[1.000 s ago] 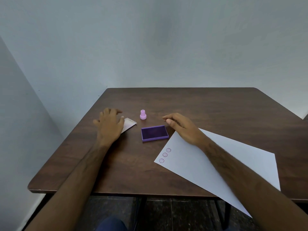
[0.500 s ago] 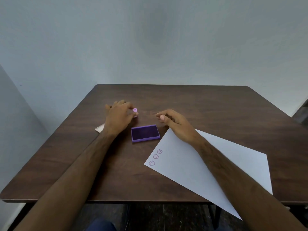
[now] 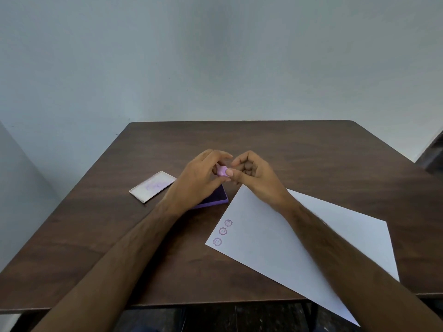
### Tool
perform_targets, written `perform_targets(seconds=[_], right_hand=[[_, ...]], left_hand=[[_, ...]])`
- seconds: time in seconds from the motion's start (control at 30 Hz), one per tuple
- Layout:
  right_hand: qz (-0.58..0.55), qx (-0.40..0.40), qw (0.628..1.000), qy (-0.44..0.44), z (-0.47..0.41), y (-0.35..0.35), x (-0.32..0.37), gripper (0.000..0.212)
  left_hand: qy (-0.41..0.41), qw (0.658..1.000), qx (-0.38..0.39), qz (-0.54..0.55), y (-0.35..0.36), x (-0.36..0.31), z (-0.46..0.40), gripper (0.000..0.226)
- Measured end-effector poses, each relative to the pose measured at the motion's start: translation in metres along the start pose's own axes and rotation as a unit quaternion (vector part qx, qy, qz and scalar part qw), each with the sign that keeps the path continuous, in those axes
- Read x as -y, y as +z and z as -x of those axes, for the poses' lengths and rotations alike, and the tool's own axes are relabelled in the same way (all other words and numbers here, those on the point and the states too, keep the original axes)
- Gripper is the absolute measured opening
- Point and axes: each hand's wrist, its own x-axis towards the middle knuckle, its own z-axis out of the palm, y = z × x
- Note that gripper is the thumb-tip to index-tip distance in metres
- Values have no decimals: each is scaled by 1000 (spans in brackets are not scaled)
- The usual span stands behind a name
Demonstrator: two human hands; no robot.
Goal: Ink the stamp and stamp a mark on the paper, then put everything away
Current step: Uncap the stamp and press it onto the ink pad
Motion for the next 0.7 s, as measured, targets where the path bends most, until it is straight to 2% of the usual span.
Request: perform_targets(seconds=[0.13, 0.3, 0.7], right_hand=[[-12, 9, 1000, -22, -1, -3, -2, 20], [-23, 11, 999, -22, -1, -8, -3, 19], [-10, 24, 999, -26, 1, -6, 0, 20]], left_hand=[[-46, 997, -18, 67, -2, -7, 1, 44], [-116, 987, -15, 112, -4, -3, 2, 31], [-45, 997, -23, 62, -4, -6, 0, 21]])
